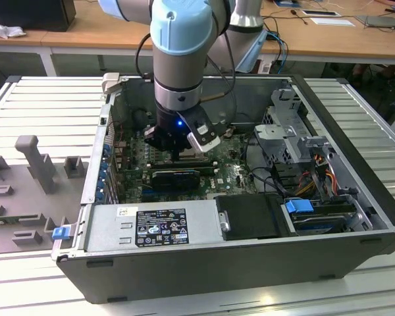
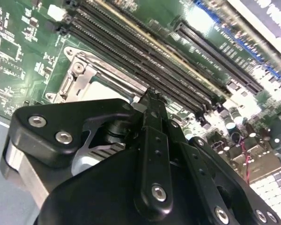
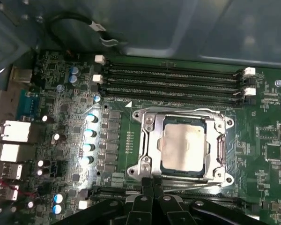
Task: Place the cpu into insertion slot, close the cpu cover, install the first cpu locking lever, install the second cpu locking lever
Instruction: 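Install the second cpu locking lever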
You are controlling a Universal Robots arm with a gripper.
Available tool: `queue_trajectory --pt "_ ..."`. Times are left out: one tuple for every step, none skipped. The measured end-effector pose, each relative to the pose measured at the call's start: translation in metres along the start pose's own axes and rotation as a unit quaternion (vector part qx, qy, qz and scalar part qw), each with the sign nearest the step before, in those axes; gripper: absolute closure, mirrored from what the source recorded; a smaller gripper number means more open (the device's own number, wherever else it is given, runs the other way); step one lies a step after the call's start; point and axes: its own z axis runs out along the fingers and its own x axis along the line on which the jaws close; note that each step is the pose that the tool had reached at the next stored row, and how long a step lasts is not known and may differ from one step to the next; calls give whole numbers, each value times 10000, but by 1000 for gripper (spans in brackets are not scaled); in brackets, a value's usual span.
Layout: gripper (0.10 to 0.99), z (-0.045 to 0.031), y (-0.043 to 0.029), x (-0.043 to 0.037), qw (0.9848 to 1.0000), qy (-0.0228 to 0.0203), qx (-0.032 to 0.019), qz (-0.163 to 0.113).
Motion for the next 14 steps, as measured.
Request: queue_trajectory --pt "980 -3 -16 7 10000 -2 -18 -1" --pt "980 -4 -27 16 10000 -5 -55 -3" --pt "980 -5 -31 28 10000 -7 -91 -4" --pt "980 -6 -36 50 9999 -12 -168 -10" --pt "980 -5 -40 63 9998 -15 -211 -13" --pt "980 -3 -48 74 9997 -18 -249 -16" --pt "980 1 -64 87 9996 -21 -289 -22" --pt "980 4 -73 92 9995 -22 -303 -23" --pt "980 14 -94 101 9994 -24 -334 -25" --pt "980 21 -121 116 9993 -28 -384 -25" --pt "980 26 -143 133 9990 -34 -448 -25" --pt "980 30 -152 140 9988 -37 -489 -27" --pt "980 34 -159 143 9986 -40 -521 -27" --pt "980 43 -171 148 9984 -43 -561 -27"
